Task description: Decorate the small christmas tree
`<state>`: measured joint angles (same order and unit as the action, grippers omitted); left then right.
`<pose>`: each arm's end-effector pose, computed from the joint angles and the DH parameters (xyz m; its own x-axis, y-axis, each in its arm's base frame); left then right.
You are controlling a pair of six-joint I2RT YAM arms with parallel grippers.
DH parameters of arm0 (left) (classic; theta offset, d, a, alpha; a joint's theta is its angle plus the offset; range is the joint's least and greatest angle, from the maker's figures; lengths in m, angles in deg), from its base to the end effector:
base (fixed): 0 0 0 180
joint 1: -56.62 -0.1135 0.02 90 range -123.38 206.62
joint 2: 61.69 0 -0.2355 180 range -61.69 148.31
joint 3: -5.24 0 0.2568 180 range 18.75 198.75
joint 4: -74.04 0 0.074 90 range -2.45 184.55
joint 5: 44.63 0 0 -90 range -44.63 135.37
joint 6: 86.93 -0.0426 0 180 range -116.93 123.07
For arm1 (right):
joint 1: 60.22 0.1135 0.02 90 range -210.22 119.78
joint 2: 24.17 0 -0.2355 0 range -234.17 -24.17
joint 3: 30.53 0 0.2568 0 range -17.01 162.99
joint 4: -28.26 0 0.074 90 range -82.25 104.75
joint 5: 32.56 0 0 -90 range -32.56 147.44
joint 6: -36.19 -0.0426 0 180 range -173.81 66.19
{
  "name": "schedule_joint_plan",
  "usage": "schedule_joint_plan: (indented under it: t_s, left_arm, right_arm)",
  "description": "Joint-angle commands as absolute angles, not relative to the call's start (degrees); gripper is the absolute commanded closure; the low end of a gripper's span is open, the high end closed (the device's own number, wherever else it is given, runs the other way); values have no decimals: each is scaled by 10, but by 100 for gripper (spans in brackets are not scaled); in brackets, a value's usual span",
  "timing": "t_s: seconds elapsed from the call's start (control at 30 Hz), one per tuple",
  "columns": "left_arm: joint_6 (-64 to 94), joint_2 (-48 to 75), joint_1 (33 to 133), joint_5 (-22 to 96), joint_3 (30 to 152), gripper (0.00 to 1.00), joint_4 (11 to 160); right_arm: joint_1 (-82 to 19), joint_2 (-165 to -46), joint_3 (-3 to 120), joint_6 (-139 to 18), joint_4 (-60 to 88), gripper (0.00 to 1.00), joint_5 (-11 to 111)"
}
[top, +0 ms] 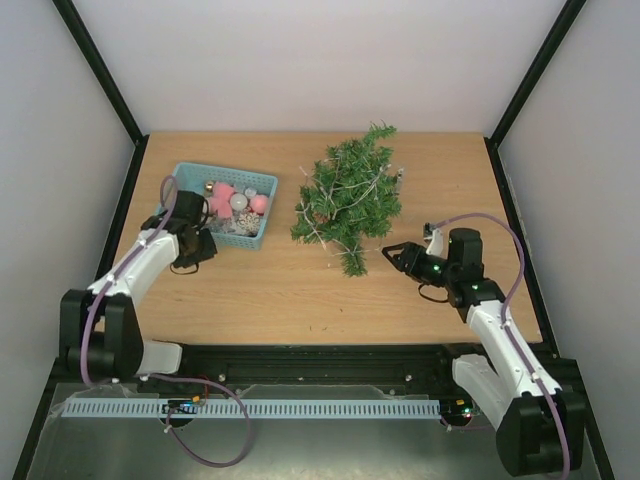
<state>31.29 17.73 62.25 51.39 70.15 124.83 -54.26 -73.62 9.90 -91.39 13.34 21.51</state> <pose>0.2731 -0.0224 0.1749 -0.8222 -0.3915 -0.4133 -0.3800 0.9180 -0.1136 0.2159 0.0477 0.2082 -0.6964 0.4238 -0.5791 -0.2432 0.6198 0.7461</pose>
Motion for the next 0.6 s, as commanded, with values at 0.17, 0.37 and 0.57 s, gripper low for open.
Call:
schedule_joint_plan:
  t_s: [0.17, 0.37, 0.57]
  left_arm:
    - [339, 58, 624, 504, 764, 62, 1302]
    - [309, 192, 628, 466, 850, 48, 1260]
    - [282, 327, 629, 469, 888, 42, 1246]
  right_arm:
    - [-544, -686, 97, -905, 81, 47, 183]
    - [-542, -655, 97, -888, 48, 43, 170]
    - [-542, -655, 109, -888, 37, 1, 171]
